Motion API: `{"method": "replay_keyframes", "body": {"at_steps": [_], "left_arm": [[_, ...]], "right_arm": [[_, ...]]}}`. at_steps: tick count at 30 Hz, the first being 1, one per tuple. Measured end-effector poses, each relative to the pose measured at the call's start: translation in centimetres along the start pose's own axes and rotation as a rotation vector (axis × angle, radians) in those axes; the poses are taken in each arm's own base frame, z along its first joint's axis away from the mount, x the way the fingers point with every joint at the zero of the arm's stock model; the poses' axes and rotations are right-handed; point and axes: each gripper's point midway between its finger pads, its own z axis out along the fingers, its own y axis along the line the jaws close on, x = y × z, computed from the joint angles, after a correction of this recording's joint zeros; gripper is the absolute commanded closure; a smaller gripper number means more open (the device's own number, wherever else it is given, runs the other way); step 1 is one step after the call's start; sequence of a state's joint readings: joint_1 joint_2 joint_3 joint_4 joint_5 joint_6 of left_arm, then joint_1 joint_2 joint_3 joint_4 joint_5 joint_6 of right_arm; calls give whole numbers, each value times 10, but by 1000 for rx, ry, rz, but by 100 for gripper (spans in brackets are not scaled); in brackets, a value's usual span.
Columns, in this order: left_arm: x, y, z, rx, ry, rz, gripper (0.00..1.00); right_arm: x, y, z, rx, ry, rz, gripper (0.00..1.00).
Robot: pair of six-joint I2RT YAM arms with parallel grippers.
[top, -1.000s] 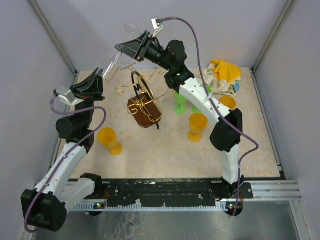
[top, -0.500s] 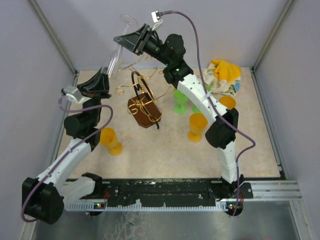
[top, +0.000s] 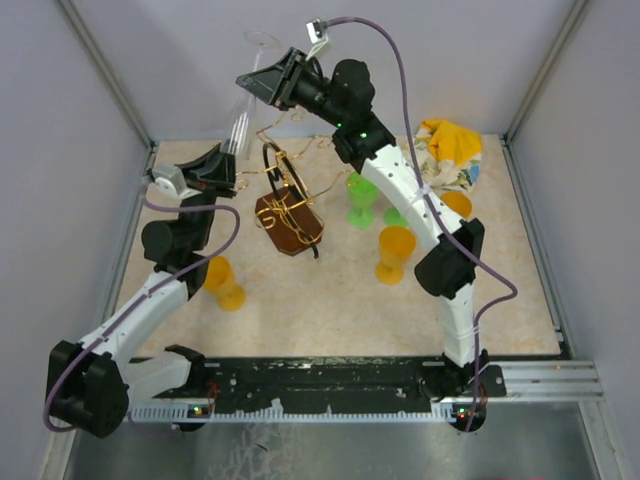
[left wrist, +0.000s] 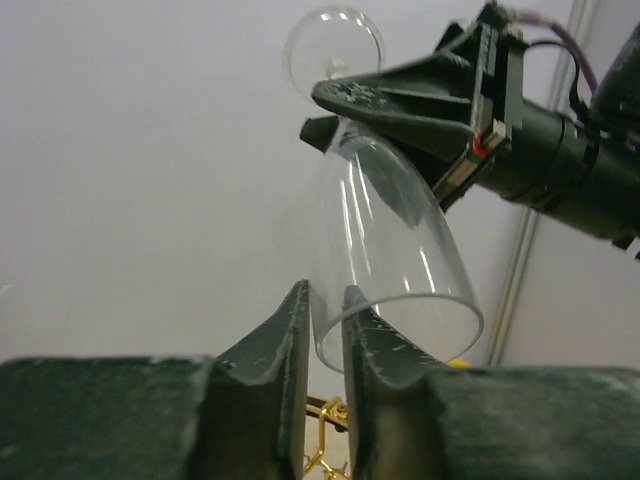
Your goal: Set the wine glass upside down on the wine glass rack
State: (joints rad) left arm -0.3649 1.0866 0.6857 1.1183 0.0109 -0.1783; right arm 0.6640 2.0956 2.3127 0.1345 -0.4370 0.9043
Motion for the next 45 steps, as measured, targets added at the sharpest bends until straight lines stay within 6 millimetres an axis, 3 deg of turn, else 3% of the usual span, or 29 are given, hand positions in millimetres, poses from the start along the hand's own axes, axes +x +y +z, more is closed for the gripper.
{"method": "replay_keyframes", "body": {"at_steps": [4,8,11,18,21,25,27,30,35,38,41,45], "left_arm": [[20,-16,-5,70,82,-9,46],[27,-30,-9,139,124,-6,38],[27,-34,-15,161,143,3,33],[-1,-40,-19,181,141,43,30],[-9,-37,0,145,201,48,30],[-37,-35,31,107,213,75,29],[-44,-32,32,88,211,93,28],[-38,-24,29,54,242,115,28],[-22,-15,24,17,300,136,28],[-20,-13,24,12,306,139,29],[-19,-12,24,9,308,150,28],[-15,-9,25,-3,315,159,28]], "right_arm": [[-1,1,-10,46,33,-96,100],[-8,-2,-24,94,63,-175,100],[-27,-13,-38,152,52,-245,100],[-93,-95,-99,403,28,-386,100],[-123,-127,-129,494,10,-431,100],[-151,-162,-161,614,0,-533,100],[-150,-174,-165,634,19,-589,100],[-134,-198,-164,645,59,-657,100],[-81,-265,-181,699,156,-674,100],[-51,-295,-194,724,193,-660,100],[-39,-309,-199,716,180,-677,100],[-39,-311,-196,676,134,-722,100]]}}
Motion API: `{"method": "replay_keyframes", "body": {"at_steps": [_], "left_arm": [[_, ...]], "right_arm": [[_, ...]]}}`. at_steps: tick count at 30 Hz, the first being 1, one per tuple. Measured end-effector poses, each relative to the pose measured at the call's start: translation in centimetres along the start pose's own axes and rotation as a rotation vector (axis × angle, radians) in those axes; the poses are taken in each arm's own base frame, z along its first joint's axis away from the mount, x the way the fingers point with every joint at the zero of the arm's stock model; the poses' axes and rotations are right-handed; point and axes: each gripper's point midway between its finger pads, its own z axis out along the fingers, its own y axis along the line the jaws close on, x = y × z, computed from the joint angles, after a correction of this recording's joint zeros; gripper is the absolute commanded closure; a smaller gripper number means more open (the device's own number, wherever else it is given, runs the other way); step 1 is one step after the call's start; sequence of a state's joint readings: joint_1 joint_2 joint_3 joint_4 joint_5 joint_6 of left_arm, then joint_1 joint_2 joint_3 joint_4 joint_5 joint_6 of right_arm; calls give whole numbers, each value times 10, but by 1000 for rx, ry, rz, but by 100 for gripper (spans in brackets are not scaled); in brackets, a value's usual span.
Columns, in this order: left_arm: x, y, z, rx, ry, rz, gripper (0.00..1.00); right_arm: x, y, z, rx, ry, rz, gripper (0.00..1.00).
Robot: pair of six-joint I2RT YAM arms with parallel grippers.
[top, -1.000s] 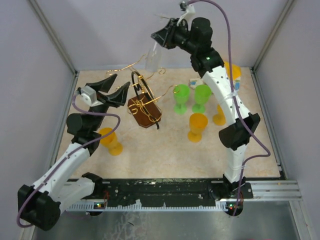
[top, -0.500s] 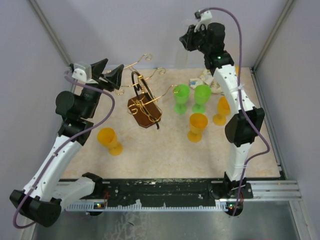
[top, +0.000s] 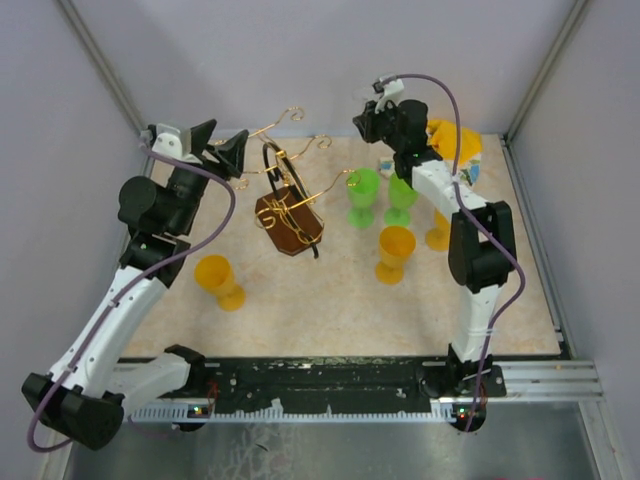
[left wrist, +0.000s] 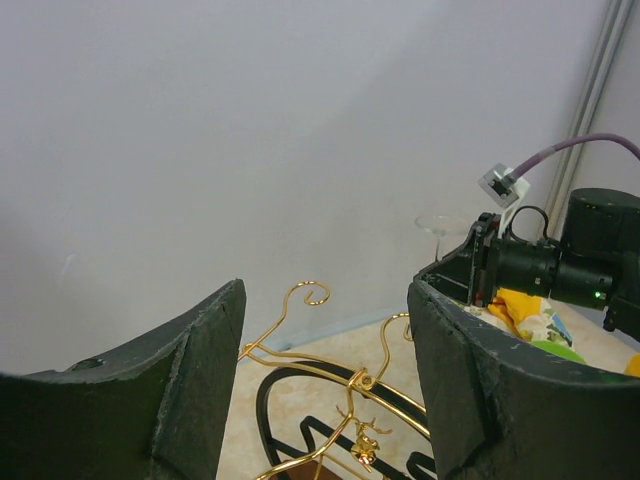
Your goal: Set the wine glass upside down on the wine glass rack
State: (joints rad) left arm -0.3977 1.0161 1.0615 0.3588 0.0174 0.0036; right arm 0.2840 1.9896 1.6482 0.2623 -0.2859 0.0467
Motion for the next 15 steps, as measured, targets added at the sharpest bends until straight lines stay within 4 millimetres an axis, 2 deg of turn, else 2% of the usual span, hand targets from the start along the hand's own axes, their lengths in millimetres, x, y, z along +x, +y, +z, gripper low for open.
{"method": "replay_keyframes", "body": {"at_steps": [8,12,15], "left_arm": [[16,4,5,-15,21,13,27],[24,5,5,-21,38,20,27],[24,6,6,-26,34,22,27]], "right_arm": [[-13,15,2,-93,-116,-85,100],[-8,26,6,-171,-142,-122,100],[8,36,12,-242,-135,-132,100]]}}
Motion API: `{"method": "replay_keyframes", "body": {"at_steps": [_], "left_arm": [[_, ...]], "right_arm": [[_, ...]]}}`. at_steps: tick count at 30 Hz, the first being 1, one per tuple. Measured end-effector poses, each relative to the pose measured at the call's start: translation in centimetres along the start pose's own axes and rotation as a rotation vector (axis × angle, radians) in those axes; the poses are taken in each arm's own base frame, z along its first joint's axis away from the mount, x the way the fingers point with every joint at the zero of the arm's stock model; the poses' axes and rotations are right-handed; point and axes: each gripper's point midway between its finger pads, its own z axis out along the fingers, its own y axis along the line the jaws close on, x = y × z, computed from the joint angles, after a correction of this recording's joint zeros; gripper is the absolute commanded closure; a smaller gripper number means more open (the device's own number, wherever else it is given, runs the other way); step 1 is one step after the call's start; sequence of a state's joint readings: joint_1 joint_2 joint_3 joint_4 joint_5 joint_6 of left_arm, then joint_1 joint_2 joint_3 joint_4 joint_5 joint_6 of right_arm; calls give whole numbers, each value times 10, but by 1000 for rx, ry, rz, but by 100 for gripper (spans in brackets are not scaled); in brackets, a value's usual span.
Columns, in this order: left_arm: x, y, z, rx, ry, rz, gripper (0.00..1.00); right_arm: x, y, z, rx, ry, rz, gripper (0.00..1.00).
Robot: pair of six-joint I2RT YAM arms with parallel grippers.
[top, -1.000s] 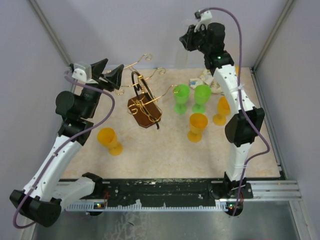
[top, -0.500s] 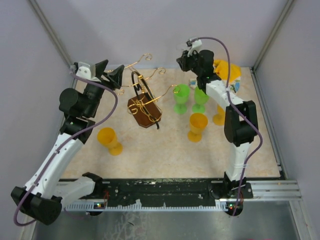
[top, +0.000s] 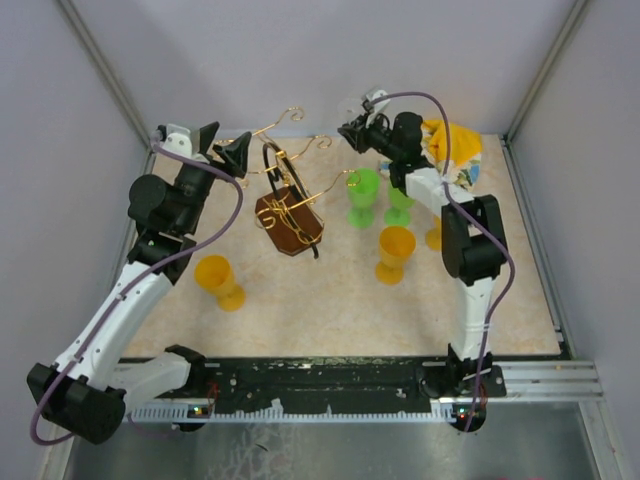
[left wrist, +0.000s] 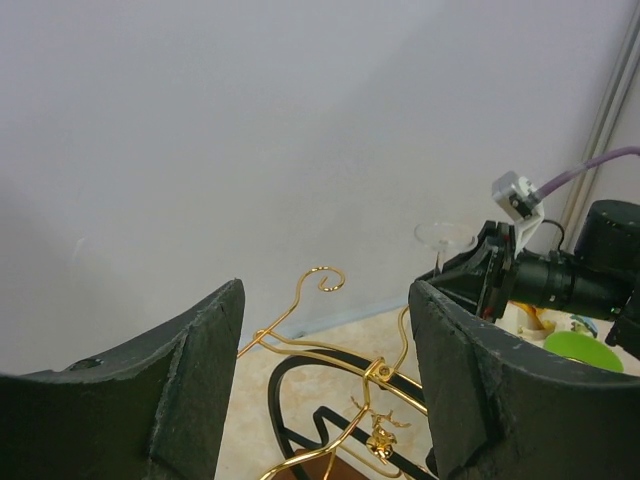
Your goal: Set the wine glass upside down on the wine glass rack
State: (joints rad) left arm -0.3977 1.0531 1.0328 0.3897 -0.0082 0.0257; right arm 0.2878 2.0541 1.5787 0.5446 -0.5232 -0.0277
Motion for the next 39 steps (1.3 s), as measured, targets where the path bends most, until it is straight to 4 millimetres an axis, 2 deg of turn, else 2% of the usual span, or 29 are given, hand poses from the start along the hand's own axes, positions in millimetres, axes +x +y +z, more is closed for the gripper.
{"method": "replay_keyframes", "body": {"at_steps": [4,7,11,22,29,33,39], "left_arm": [[-2,1,0,-7,-8,5,27],[-2,2,0,-11,-10,10,27],[-3,4,0,-18,-13,17,26],[-3,4,0,-18,-12,23,25],[0,2,1,-5,-6,23,24],[5,1,3,1,3,23,24],[10,0,5,7,15,23,24]], "right_arm": [[24,13,8,-103,23,19,100],[32,22,13,-169,27,28,100],[30,37,17,-255,8,23,100],[4,67,42,-401,-72,-35,100],[18,82,61,-451,-75,-34,100],[28,84,66,-469,-60,-22,100],[30,87,67,-499,-62,-15,100]]}}
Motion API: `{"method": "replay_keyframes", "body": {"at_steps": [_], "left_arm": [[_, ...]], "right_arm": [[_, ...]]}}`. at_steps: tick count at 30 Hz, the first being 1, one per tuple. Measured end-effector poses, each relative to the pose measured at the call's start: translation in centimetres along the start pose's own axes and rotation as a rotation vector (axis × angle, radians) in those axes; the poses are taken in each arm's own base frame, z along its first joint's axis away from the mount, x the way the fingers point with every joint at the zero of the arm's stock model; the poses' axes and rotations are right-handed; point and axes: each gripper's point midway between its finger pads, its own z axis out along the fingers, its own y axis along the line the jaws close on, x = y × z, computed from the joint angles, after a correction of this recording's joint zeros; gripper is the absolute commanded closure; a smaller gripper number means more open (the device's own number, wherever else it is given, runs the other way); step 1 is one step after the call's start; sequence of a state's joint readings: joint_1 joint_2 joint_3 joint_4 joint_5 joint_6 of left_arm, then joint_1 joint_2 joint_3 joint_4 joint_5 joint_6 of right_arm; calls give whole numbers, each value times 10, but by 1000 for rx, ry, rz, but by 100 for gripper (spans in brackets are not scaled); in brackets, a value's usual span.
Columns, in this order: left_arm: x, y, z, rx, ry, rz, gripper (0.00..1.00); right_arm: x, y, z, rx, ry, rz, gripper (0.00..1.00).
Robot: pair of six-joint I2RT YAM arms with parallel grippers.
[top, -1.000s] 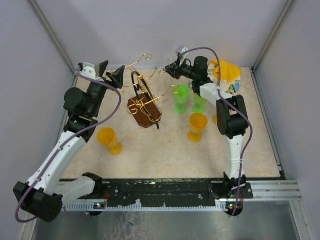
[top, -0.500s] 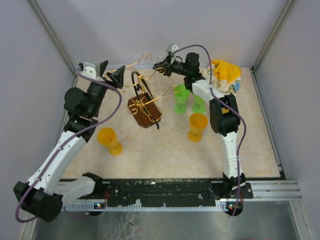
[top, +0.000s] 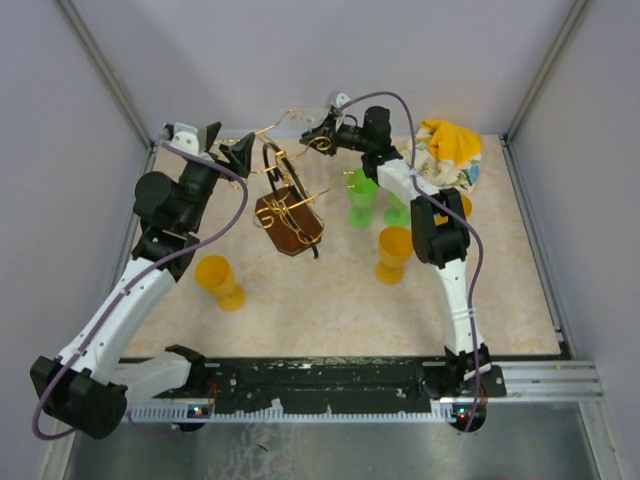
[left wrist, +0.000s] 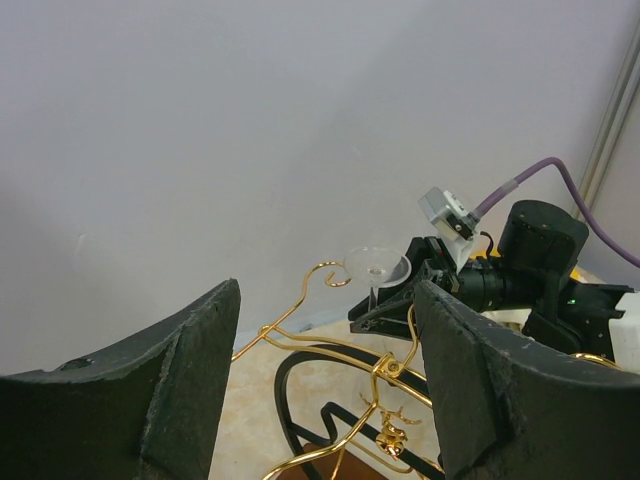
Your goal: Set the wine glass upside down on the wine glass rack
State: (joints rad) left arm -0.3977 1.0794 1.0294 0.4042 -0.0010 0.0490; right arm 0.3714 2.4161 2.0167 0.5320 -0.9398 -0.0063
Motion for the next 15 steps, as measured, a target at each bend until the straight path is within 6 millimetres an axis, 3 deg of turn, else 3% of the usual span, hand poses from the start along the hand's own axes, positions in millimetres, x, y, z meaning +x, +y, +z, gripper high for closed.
{"method": "replay_keyframes", "body": {"at_steps": [15], "left_arm": [[1,-2,0,13,2,-1,23]], "right_arm": [[-14,14,4,-105,-31,20,100]]}}
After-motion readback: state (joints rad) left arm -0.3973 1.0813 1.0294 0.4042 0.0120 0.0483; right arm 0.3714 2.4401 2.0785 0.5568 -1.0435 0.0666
